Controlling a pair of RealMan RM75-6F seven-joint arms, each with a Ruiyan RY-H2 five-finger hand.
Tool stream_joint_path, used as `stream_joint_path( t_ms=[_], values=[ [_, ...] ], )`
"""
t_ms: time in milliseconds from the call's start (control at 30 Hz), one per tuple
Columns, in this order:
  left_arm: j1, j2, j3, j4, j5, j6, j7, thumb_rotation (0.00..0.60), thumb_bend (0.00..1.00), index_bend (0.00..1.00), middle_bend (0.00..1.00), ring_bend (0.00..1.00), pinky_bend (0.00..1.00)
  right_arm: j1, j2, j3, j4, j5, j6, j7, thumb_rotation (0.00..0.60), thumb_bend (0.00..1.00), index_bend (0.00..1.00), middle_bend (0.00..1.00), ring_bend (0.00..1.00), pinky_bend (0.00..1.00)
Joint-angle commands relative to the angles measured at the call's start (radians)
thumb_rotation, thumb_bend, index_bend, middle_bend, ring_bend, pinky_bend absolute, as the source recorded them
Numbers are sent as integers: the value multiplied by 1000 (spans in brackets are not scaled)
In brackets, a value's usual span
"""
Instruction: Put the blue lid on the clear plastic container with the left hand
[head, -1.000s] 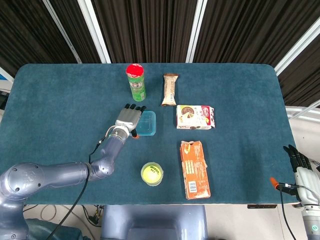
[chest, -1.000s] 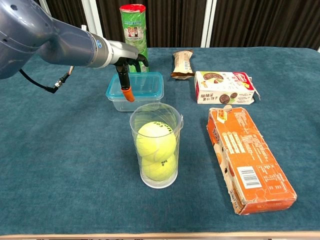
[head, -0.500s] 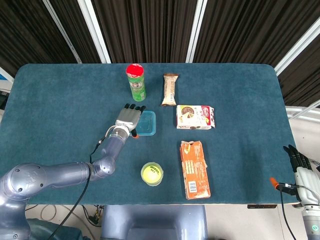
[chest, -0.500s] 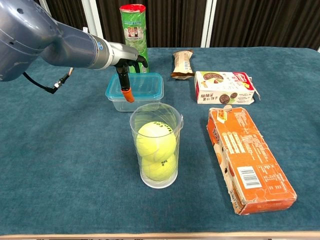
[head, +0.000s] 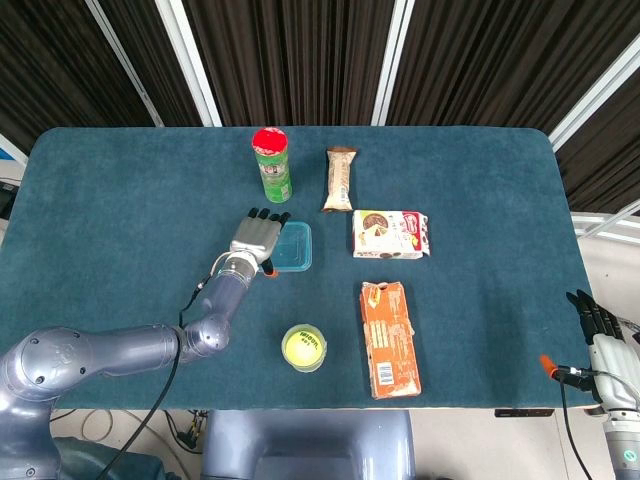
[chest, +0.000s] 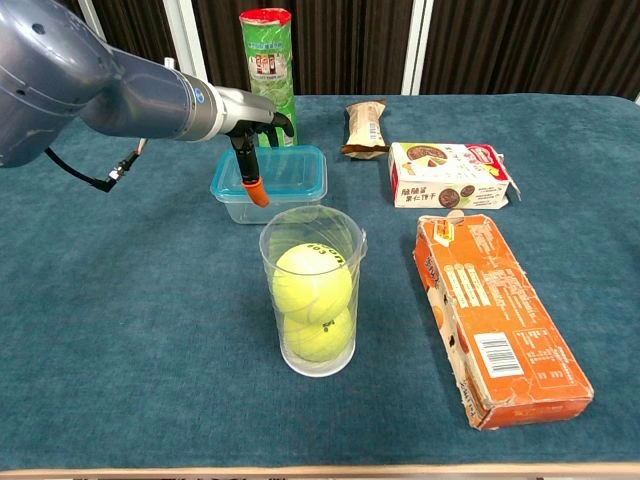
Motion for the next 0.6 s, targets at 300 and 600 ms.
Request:
stream_joint_path(
  t_ms=[300,600],
  values=[
    [9,6,0,-12,12,12,6,600,315,70,348,2,31,1,-1,-1,0,2,-2,-3,600,291,74,0,0,0],
    [18,7,-3,-5,18,13,8,600,313,70,338,2,31,-1,-2,2,-2,8,-1,-7,600,291,74,0,0,0]
  ],
)
